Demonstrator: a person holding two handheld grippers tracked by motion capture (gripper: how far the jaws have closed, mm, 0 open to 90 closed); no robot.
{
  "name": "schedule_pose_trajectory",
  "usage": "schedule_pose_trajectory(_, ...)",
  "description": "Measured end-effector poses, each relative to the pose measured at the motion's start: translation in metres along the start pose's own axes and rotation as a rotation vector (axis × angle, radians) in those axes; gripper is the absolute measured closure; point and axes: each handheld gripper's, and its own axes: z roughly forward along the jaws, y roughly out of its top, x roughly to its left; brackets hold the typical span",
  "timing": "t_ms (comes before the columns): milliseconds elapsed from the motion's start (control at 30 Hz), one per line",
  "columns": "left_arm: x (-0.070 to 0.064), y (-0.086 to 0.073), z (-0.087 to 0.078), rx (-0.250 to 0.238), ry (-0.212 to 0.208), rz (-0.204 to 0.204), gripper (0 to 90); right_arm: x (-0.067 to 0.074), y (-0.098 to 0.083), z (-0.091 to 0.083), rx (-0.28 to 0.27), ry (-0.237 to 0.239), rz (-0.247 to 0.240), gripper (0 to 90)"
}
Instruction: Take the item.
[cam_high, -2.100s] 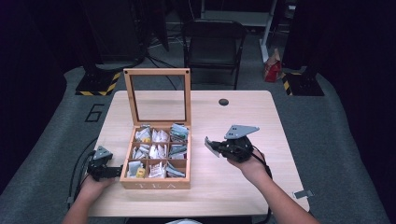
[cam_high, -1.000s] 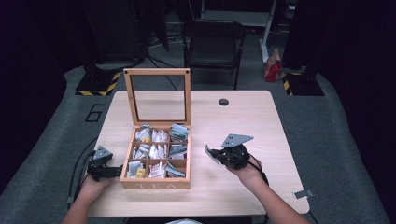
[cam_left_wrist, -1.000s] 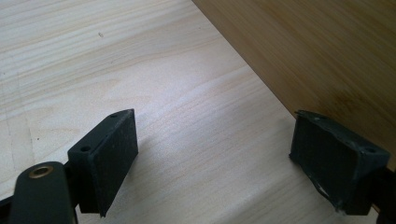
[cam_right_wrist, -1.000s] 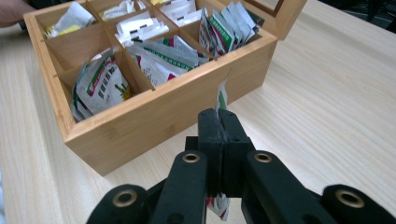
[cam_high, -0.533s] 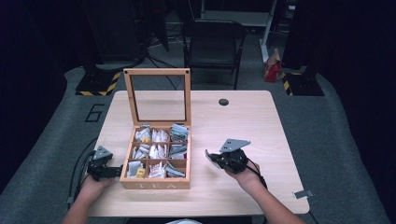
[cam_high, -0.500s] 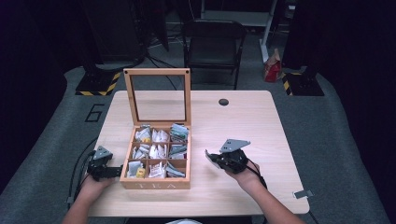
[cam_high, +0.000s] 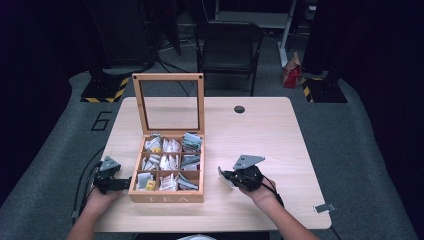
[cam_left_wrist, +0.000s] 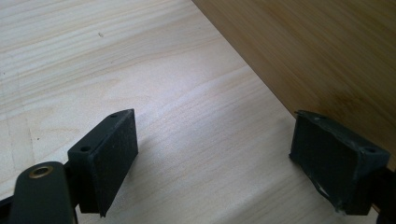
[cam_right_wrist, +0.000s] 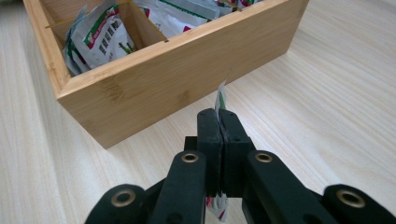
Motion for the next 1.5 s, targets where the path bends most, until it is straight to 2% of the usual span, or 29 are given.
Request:
schedule_pose_trajectory(367,0.000,0.000,0.000,-0.006,0.001,-0.001,14.5,0.007,-0.012,0.008,0.034,0.035,0.001,86.0)
schedule_pose_trajectory(433,0.000,0.000,0.000,-0.006,0.002,-0.001,14.5,0.009,-0.014,0.011,0.042,0.036,-0.018,85.4)
schedule_pose_trajectory(467,0.000,0.000,0.000,-0.006,0.001,-0.001,14.6,0.011,-0.014,0.011,0.048,0.043,-0.007,85.3)
schedule_pose_trajectory(500,0.000,0.000,0.000,-0.006,0.001,-0.001,14.5,0.010,-0.015,0.012,0.048,0.043,-0.020,85.1)
schedule_pose_trajectory(567,0.000,0.000,0.000,-0.006,0.002,-0.001,14.6,0.011,-0.015,0.013,0.049,0.046,-0.015,83.7)
schedule_pose_trajectory(667,0.000,0.000,0.000,-0.006,0.001,-0.001,14.6,0.010,-0.015,0.012,0.043,0.045,0.007,78.5)
schedule_pose_trajectory(867,0.000,0.000,0.000,-0.006,0.001,-0.001,14.6,0.011,-0.015,0.011,0.035,0.084,0.033,66.9)
schedule_pose_trajectory(933,0.000,0.000,0.000,-0.006,0.001,-0.001,14.5,0.012,-0.014,0.011,0.028,0.083,0.040,62.8)
schedule_pose_trajectory(1067,0.000,0.000,0.000,-0.006,0.002,-0.001,14.6,0.012,-0.011,0.008,0.007,0.091,0.042,61.0)
schedule_pose_trajectory(1200,0.000,0.000,0.000,-0.006,0.002,-0.001,14.5,0.010,-0.009,0.003,-0.010,0.068,0.050,58.4)
schedule_pose_trajectory(1500,0.000,0.000,0.000,-0.006,0.001,-0.001,14.6,-0.006,-0.009,-0.013,-0.055,0.007,0.089,54.6)
